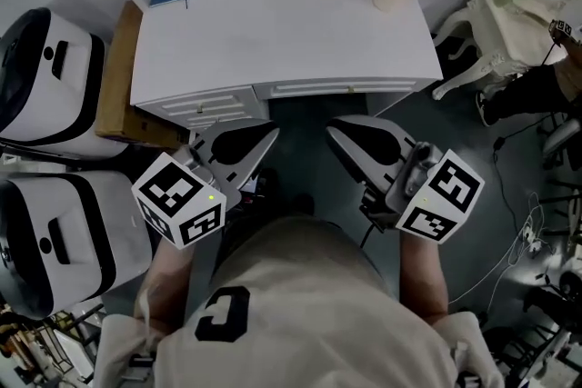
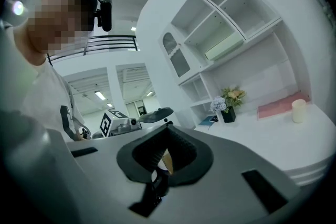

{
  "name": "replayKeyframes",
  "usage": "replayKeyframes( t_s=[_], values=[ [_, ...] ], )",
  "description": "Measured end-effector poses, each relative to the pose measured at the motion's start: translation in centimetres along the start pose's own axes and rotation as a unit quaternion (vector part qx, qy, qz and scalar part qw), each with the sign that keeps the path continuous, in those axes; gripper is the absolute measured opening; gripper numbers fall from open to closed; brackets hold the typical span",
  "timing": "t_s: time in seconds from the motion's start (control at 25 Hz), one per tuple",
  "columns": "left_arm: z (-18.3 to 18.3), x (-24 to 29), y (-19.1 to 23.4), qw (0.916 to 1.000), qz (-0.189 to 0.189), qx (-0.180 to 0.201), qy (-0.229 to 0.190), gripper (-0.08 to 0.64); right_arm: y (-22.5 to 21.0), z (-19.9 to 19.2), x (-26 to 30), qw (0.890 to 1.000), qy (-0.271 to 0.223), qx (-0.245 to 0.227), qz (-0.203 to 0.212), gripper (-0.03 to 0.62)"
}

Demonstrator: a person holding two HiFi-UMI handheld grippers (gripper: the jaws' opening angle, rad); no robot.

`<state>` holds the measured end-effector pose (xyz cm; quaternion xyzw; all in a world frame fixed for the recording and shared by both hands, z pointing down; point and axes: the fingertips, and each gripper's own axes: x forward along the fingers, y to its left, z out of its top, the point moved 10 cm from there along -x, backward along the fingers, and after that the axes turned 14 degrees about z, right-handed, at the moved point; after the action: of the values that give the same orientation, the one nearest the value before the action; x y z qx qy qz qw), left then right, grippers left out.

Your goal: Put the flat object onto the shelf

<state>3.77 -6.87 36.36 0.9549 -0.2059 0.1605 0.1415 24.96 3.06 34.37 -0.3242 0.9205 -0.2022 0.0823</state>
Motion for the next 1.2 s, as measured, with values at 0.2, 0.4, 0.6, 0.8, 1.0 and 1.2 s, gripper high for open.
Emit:
replayKeyframes(
  t_s=[0.2,0.4,0.6,0.8,1.0,1.2],
  values=[
    [-1.7,-0.9,-2.1,0.9995,0.025,-0.009,0.017,0.014,-0.1,-1.6,-1.8,0.999,-0.018,0.032,0.021,0.025],
    [-3.0,-2.5,-2.6,0.9986,0.045,-0.019,0.023,0.014,-0.1,-2.4,-1.1,0.997,-0.028,0.052,0.043,0.025],
    [-2.9,-3.6,-1.9,0.998,0.058,-0.021,0.013,0.014,0.1,-2.3,0.1,0.998,-0.023,0.046,0.048,0.025],
    [-3.0,-5.0,0.0,0.998,0.061,-0.016,0.005,0.014,0.2,-2.3,2.7,0.997,-0.02,0.05,0.048,0.025],
    [-3.5,-6.2,3.1,0.9979,0.057,-0.032,-0.002,0.014,0.4,-2.1,5.9,0.997,-0.009,0.055,0.045,0.025],
    [-3.6,-6.8,5.8,0.9981,0.043,-0.041,-0.013,0.014,0.5,-1.9,8.7,0.998,0.006,0.053,0.03,0.025]
  ],
)
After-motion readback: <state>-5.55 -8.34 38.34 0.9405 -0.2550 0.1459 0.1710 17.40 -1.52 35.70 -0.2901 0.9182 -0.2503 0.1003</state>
